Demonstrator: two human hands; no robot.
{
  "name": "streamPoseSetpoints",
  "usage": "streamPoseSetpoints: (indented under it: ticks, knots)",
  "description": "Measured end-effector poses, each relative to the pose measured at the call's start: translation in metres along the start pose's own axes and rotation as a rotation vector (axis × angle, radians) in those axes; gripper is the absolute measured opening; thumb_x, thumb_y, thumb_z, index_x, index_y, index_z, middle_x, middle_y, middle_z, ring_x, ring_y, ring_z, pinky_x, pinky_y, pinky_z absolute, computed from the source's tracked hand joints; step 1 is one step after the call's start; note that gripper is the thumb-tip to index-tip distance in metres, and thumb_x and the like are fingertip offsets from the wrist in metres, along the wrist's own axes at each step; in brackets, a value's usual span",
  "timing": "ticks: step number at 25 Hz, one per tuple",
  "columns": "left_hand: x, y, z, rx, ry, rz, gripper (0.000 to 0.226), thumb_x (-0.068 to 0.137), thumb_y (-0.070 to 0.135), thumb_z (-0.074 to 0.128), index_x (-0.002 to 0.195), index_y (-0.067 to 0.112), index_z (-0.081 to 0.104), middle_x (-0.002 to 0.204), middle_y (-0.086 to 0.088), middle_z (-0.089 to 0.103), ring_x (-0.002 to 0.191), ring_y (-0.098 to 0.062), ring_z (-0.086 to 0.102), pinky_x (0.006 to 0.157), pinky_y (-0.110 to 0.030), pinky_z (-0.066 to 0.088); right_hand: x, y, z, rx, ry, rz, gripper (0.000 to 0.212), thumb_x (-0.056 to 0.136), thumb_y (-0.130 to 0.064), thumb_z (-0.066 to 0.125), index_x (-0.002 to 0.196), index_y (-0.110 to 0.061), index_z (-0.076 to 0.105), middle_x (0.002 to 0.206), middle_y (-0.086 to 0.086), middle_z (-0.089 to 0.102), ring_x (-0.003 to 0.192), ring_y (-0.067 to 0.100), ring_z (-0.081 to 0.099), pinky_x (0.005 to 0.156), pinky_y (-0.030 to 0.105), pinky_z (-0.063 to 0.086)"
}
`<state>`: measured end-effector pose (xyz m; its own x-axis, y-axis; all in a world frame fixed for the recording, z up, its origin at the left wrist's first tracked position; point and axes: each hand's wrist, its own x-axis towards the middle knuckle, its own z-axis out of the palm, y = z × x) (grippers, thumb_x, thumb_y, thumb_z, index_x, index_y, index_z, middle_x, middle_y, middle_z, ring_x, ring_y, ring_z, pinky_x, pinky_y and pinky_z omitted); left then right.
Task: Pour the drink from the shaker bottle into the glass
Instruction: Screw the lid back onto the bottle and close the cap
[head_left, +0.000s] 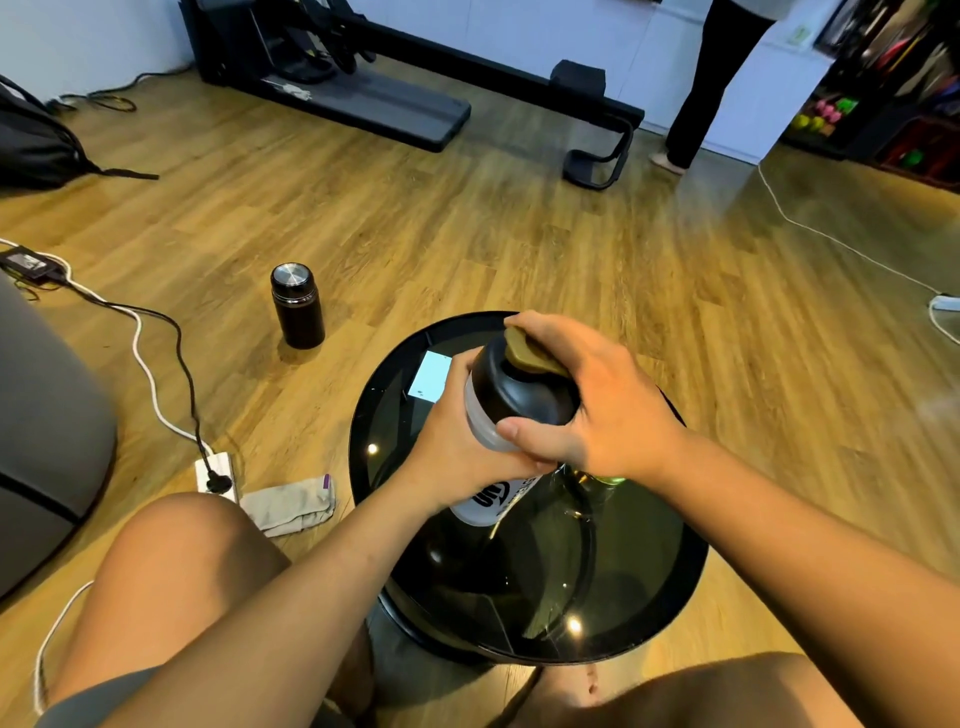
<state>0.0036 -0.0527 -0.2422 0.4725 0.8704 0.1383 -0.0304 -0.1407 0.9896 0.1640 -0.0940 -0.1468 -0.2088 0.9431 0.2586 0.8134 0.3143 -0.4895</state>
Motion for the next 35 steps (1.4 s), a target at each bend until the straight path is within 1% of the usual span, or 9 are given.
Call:
streamPoseSetpoints:
  ticks: [2,6,9,13,18,21,26,31,35]
  knots:
    - [0.001,-0.001,0.0,0.006,-0.005,0.013,0.098,0.048,0.033,0.095,0.128,0.044,0.041,0.122,0.017,0.064,0.115,0.002,0.064,0.089,-0.014,0.051,0.004,-0.003,-0.005,-0.082,-0.076,0.0,0.084,0.072,-0.061,0.072,0.143,-0.024,0.047,0.137,-0.003,0.057,0.124,0.019,0.057,0.1,0.045,0.049]
    - [0.004,-0.002,-0.001,0.017,-0.027,0.013,0.1,0.047,0.036,0.097,0.13,0.038,0.041,0.127,0.007,0.063,0.12,-0.012,0.065,0.102,-0.041,0.054,0.014,-0.006,-0.011,-0.294,-0.225,-0.059,0.086,0.072,-0.071,0.063,0.146,-0.032,0.042,0.142,-0.005,0.053,0.125,0.024,0.055,0.101,0.046,0.047]
    - [0.004,-0.002,0.0,0.045,-0.011,0.009,0.1,0.045,0.041,0.096,0.129,0.038,0.041,0.124,0.013,0.062,0.117,-0.006,0.064,0.099,-0.035,0.054,0.012,-0.007,-0.01,-0.236,-0.187,-0.038,0.085,0.071,-0.067,0.067,0.143,-0.027,0.046,0.139,-0.002,0.056,0.124,0.026,0.056,0.101,0.047,0.046]
    - [0.002,-0.001,0.003,0.039,-0.022,0.012,0.114,0.042,0.043,0.095,0.136,0.042,0.032,0.135,0.01,0.056,0.125,-0.003,0.058,0.1,-0.021,0.05,0.007,-0.01,-0.006,-0.258,-0.155,-0.01,0.086,0.068,-0.071,0.061,0.141,-0.028,0.048,0.138,-0.001,0.057,0.122,0.027,0.057,0.1,0.045,0.047]
    - [0.006,-0.001,-0.002,0.056,-0.05,0.009,0.115,0.037,0.044,0.099,0.135,0.031,0.04,0.129,0.005,0.063,0.121,-0.011,0.064,0.101,-0.034,0.053,0.009,-0.014,-0.009,-0.246,-0.131,-0.017,0.085,0.066,-0.068,0.064,0.139,-0.029,0.048,0.136,0.001,0.057,0.119,0.025,0.058,0.097,0.038,0.046]
    - [0.007,-0.003,-0.001,0.095,-0.035,0.001,0.113,0.038,0.043,0.099,0.134,0.03,0.041,0.128,0.006,0.064,0.119,-0.011,0.065,0.1,-0.04,0.054,0.009,-0.018,-0.011,-0.223,-0.158,-0.023,0.081,0.068,-0.059,0.073,0.139,-0.027,0.049,0.136,0.001,0.058,0.119,0.024,0.058,0.098,0.04,0.047]
    - [0.008,-0.005,-0.001,0.144,-0.07,-0.02,0.107,0.048,0.042,0.096,0.136,0.027,0.038,0.137,0.002,0.058,0.13,-0.015,0.056,0.105,-0.049,0.051,0.025,-0.014,-0.044,-0.139,0.106,-0.113,0.078,0.072,-0.061,0.07,0.138,-0.024,0.051,0.127,-0.002,0.064,0.113,0.012,0.058,0.097,0.03,0.045]
    - [0.015,-0.001,-0.007,0.128,-0.138,0.005,0.114,0.047,0.036,0.099,0.144,0.02,0.04,0.137,-0.001,0.062,0.13,-0.017,0.059,0.109,-0.051,0.048,0.014,-0.007,-0.023,-0.279,-0.219,-0.092,0.084,0.073,-0.071,0.067,0.142,-0.027,0.045,0.136,-0.003,0.059,0.12,0.02,0.058,0.1,0.045,0.048]
    - [0.025,0.003,-0.019,0.105,-0.275,-0.003,0.107,0.054,0.025,0.098,0.144,0.013,0.042,0.138,-0.006,0.062,0.131,-0.021,0.058,0.112,-0.051,0.045,0.012,0.001,-0.009,-0.189,-0.113,-0.072,0.073,0.08,-0.068,0.061,0.136,-0.022,0.052,0.132,-0.001,0.062,0.119,0.02,0.06,0.099,0.045,0.048]
